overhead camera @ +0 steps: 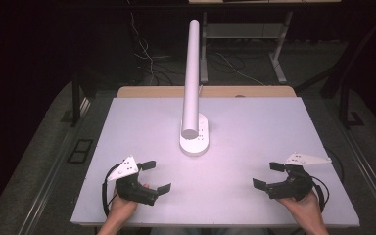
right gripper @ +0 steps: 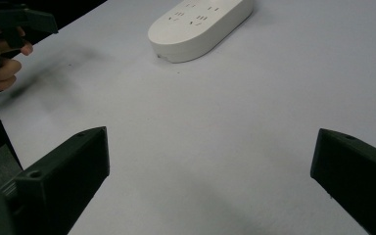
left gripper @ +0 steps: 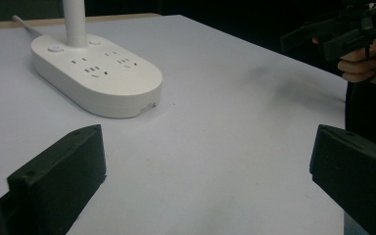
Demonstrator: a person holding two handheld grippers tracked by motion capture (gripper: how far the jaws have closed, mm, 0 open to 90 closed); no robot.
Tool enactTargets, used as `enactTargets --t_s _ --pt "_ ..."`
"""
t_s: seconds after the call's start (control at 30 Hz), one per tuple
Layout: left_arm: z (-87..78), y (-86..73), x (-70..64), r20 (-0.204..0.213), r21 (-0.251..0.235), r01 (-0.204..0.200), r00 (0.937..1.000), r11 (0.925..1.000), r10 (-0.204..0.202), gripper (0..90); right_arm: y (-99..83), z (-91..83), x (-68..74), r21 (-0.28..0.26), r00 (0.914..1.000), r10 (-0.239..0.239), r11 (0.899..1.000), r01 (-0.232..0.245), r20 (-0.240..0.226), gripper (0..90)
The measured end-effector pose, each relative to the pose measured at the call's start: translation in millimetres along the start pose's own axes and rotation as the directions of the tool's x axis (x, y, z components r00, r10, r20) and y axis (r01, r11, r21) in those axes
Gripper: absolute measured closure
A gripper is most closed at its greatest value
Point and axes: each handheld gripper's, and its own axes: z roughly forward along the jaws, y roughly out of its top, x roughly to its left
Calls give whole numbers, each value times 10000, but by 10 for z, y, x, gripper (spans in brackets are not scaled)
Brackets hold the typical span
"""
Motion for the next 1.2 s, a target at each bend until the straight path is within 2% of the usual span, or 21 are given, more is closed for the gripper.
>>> enactTargets --t_s 0.27,0.7,1.2 --pt "-1 1 2 -8 20 -24 10000 10000 24 0 8 -10 4 -32 9998 55 10000 -56 -192 10" --pt "-34 -8 -11 -139 -85 32 9999 10000 -33 0 -11 7 -21 373 9995 142 9992 -131 -283 10" --pt "-79 -15 -14 -253 -93 2 9997 10000 -4 0 148 11 -84 617 9993 71 9981 -49 -361 10"
